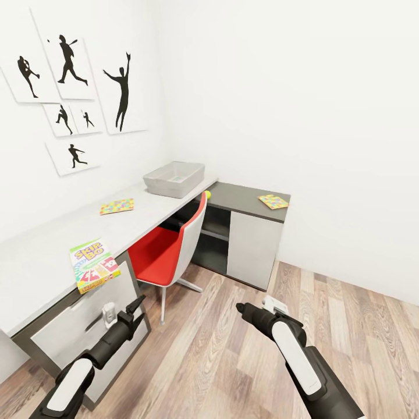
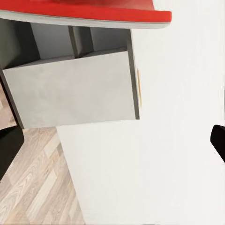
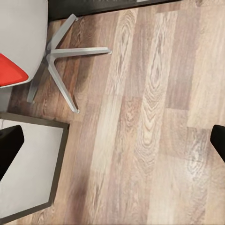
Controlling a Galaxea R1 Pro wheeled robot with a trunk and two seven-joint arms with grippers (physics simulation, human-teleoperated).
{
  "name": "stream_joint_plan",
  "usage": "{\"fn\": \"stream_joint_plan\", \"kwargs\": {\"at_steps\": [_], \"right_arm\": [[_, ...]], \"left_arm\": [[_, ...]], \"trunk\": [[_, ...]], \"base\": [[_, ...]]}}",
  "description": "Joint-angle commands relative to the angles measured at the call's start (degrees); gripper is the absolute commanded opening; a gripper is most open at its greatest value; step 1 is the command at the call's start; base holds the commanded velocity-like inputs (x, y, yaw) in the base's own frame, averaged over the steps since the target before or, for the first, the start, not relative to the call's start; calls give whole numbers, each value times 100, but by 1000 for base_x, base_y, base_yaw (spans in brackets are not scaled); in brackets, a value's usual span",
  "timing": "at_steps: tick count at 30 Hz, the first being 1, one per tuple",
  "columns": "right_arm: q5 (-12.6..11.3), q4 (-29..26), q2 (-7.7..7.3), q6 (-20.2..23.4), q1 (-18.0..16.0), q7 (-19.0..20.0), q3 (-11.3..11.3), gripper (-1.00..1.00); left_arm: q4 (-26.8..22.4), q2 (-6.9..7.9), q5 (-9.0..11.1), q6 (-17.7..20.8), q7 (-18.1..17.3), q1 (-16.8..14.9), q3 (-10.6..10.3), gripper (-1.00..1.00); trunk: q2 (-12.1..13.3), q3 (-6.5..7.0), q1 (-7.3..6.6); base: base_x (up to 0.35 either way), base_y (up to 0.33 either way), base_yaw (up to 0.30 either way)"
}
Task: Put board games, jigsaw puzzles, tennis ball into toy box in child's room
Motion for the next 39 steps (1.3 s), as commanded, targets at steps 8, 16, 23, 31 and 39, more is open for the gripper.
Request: {"fn": "stream_joint_plan", "kwargs": {"at_steps": [8,16,23,31,39], "right_arm": [[-49,-9,-4,6,-5,-23,13,100],[-39,-5,33,4,-5,-20,13,100],[218,14,56,4,-5,-16,17,100],[506,26,66,4,-5,-12,14,100],[530,10,67,4,-5,-12,13,100]], "left_arm": [[30,5,56,-38,-30,-12,17,100],[38,-17,86,-78,-8,-18,757,100],[20,-46,64,-75,-6,-18,1144,100],[15,-53,114,-83,14,-18,1186,100],[13,-82,102,-87,-16,-18,1237,100]], "trunk": [[-3,-5,0],[-3,-5,0],[-3,-5,0],[-3,-5,0],[-3,-5,0]], "base": [[0,0,0],[0,0,0],[0,0,0],[0,0,0],[0,0,0]]}}
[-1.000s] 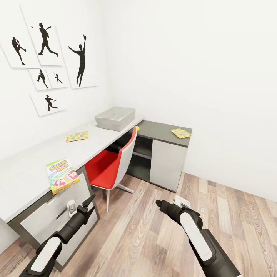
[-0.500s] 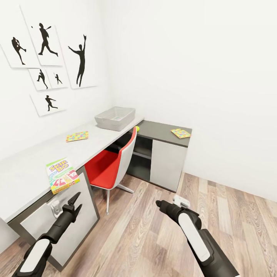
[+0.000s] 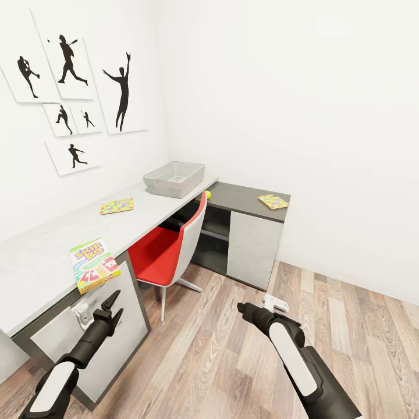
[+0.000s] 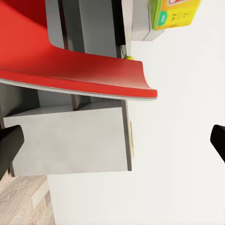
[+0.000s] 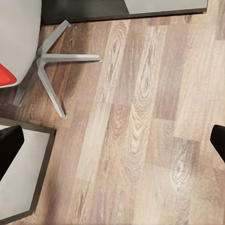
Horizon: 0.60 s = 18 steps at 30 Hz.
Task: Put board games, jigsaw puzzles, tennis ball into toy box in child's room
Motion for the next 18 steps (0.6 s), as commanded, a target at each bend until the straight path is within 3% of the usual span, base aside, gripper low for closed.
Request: {"fn": "stream_joint_plan", "kwargs": {"at_steps": [1,7,12,18], "right_arm": [[-53,-7,-1,4,-5,-57,5,100],[-53,-8,-1,4,-5,-53,5,100],[-53,-21,-1,4,-5,39,8,100],[-51,-4,4,4,-3,95,13,100]], "left_arm": [[-4,2,50,55,-32,-4,2,100],[-26,5,59,69,-119,-4,-22,100],[-44,13,21,73,-436,-4,-46,100],[-41,23,-10,78,-462,-15,-36,100]], "trunk": [[-3,-5,0],[-3,-5,0],[-3,-5,0],[-3,-5,0]], "base": [[0,0,0],[0,0,0],[0,0,0],[0,0,0]]}}
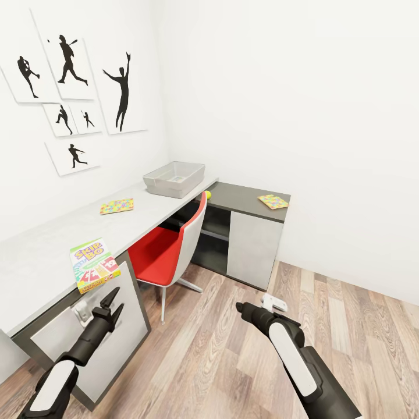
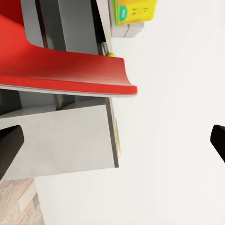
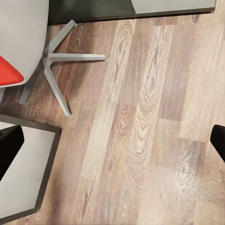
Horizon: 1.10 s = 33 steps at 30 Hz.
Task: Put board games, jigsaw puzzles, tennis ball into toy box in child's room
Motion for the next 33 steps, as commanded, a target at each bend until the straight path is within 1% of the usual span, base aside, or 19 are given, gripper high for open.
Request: {"fn": "stream_joint_plan", "kwargs": {"at_steps": [1,6,10,14,19,20,22,24,27,33], "right_arm": [[-53,-2,1,4,-4,-55,6,100],[-49,5,-4,4,-6,-52,6,100],[-49,6,-1,4,-6,-51,17,100],[-49,17,2,-2,-6,-51,110,100],[-49,23,4,-4,-6,-51,146,100],[-49,25,4,-5,-6,-51,150,100],[-49,26,4,-5,-6,-51,153,100],[-49,28,4,-5,-5,-51,155,100],[-49,31,4,-5,-6,-51,155,100],[-49,32,4,-5,-6,-51,161,100]], "left_arm": [[2,7,42,54,8,-12,7,100],[-11,59,39,111,39,-33,26,100],[-14,146,85,198,34,-42,23,100],[-8,169,92,413,58,-44,28,100],[-5,169,97,433,244,-45,54,100],[-2,168,99,422,289,-45,76,100],[0,164,104,371,338,-45,190,100],[1,161,101,355,358,-45,309,100],[2,154,104,350,362,-45,428,100],[2,133,105,322,345,-45,474,100]], "trunk": [[-3,-5,0],[-3,-5,0],[-3,-5,0],[-3,-5,0],[-3,-5,0],[-3,-5,0],[-3,-5,0],[-3,-5,0],[-3,-5,0],[-3,-5,0]], "base": [[0,0,0],[0,0,0],[0,0,0],[0,0,0],[0,0,0],[0,0,0],[0,0,0],[0,0,0],[0,0,0],[0,0,0]]}}
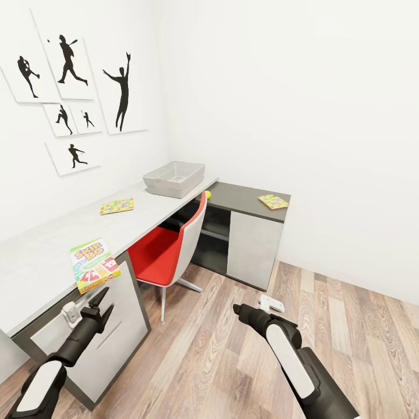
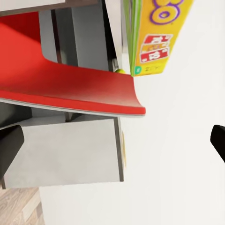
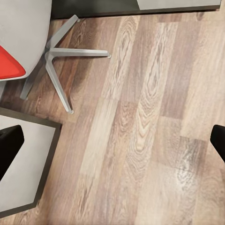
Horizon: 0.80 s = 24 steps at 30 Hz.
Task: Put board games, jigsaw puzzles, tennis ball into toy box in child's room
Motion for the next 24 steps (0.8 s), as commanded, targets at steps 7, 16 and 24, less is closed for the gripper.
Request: {"fn": "stream_joint_plan", "kwargs": {"at_steps": [7,16,24], "right_arm": [[-56,-7,-1,4,-5,-58,6,100],[-56,-7,-1,4,-5,-58,9,100],[-56,-7,-1,4,-3,-58,9,100]], "left_arm": [[2,-10,48,81,3,-4,15,100],[2,23,51,226,-10,-4,24,100],[2,28,44,195,-29,-4,13,100]], "trunk": [[-3,-5,0],[-3,-5,0],[-3,-5,0]], "base": [[0,0,0],[0,0,0],[0,0,0]]}}
